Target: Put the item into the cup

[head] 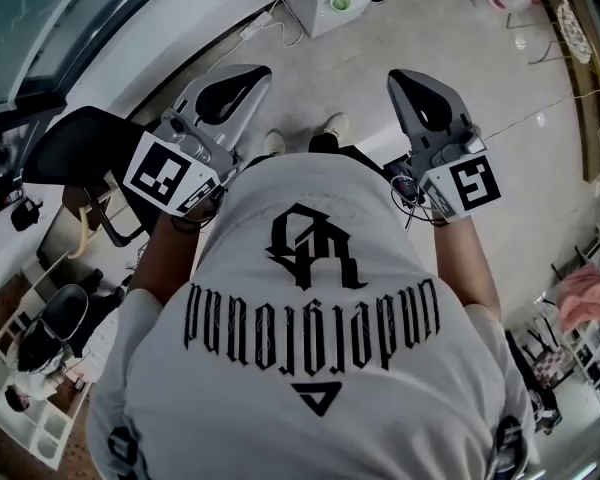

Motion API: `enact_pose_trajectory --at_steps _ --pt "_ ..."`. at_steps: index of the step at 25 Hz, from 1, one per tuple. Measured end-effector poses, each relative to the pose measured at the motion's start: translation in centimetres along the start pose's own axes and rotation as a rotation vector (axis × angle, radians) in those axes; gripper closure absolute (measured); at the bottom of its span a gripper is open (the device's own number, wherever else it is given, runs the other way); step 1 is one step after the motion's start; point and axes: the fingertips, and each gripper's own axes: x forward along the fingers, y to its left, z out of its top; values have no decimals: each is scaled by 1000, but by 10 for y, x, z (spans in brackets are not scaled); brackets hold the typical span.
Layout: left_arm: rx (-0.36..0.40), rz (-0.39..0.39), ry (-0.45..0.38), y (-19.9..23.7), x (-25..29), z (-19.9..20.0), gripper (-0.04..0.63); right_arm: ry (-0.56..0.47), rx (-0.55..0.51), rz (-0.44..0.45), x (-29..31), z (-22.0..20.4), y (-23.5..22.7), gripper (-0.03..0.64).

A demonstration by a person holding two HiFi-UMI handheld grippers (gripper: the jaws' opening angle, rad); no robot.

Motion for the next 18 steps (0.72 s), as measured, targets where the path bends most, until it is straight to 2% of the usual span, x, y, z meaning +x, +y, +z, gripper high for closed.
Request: enact_pose_trajectory --at_steps 6,11,18 --pt "-17 -44 -31 8 -53 -9 581 16 -12 -38 12 5 59 603" --pt "-34 -111 -39 0 -82 -22 581 36 -14 -98 1 2 105 603" --pt "-39 -162 -48 -21 -97 -22 581 33 -7 -137 -20 1 133 603"
